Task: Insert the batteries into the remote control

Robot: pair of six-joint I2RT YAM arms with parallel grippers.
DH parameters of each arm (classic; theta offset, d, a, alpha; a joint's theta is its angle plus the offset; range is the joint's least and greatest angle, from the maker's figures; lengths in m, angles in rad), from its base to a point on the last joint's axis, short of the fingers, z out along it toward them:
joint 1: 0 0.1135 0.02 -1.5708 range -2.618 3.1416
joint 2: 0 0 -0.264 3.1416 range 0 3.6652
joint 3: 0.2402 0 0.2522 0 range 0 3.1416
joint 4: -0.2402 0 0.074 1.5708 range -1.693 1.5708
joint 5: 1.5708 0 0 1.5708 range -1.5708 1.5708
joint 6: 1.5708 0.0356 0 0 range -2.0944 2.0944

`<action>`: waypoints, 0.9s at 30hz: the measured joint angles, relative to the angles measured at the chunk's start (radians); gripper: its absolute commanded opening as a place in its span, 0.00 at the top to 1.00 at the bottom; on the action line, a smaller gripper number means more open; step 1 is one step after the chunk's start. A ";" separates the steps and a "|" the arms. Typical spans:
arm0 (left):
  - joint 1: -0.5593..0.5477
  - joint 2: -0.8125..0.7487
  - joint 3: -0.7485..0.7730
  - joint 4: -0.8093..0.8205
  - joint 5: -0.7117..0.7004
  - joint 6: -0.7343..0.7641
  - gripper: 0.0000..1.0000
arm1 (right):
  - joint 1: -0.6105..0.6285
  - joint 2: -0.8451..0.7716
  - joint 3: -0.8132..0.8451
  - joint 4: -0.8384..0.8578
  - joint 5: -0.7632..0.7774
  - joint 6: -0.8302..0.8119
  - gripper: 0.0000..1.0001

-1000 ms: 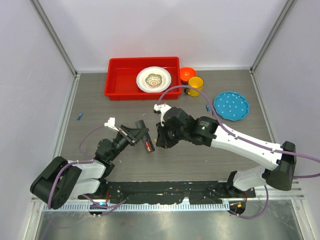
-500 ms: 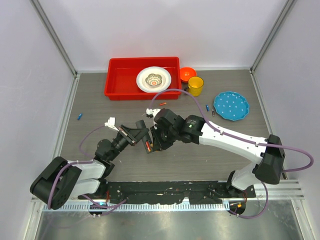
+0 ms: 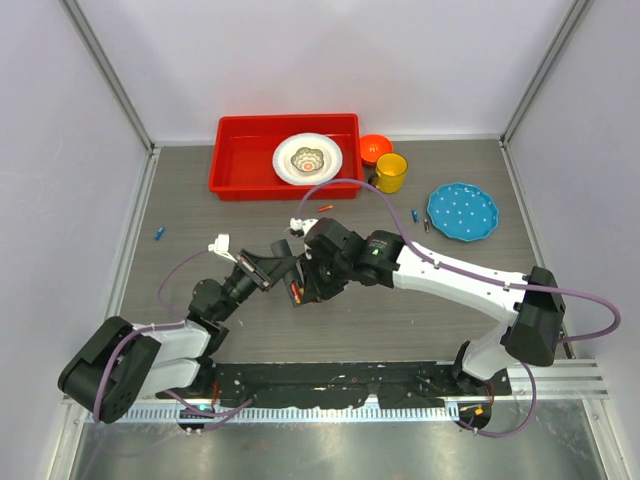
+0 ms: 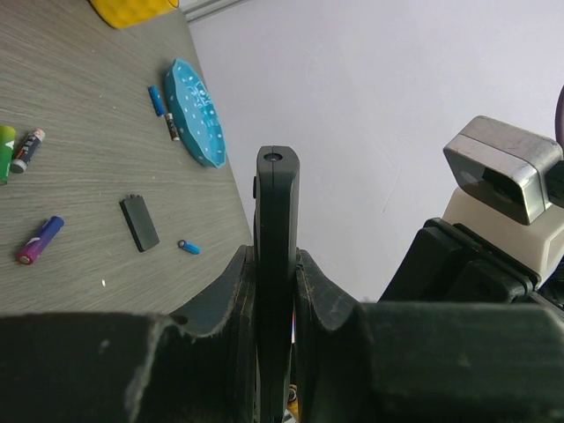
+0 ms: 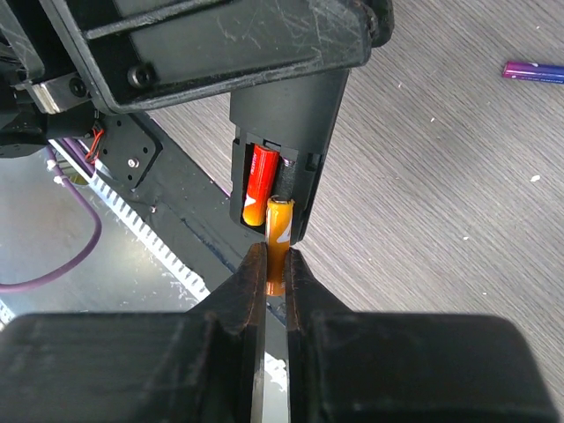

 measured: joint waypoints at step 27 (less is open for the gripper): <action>-0.002 -0.139 -0.006 -0.039 -0.021 0.066 1.00 | 0.005 0.021 0.025 0.024 0.014 0.043 0.99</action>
